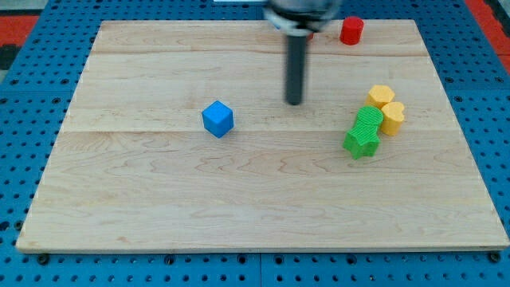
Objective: Form a horizontal line with the green blocks and the blue cube
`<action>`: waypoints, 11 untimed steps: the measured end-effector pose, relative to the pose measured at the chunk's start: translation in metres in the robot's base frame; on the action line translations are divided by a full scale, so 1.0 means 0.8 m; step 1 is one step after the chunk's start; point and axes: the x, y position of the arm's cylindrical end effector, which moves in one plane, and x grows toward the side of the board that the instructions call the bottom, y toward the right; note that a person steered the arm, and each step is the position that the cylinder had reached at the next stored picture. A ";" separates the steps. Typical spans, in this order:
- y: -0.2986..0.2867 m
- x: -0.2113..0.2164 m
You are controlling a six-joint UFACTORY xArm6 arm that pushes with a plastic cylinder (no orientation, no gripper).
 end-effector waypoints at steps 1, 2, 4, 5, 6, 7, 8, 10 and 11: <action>0.047 0.002; 0.116 -0.012; 0.222 -0.032; 0.240 -0.057; 0.300 -0.019; 0.254 0.005; 0.167 -0.030; 0.210 -0.056; 0.256 0.016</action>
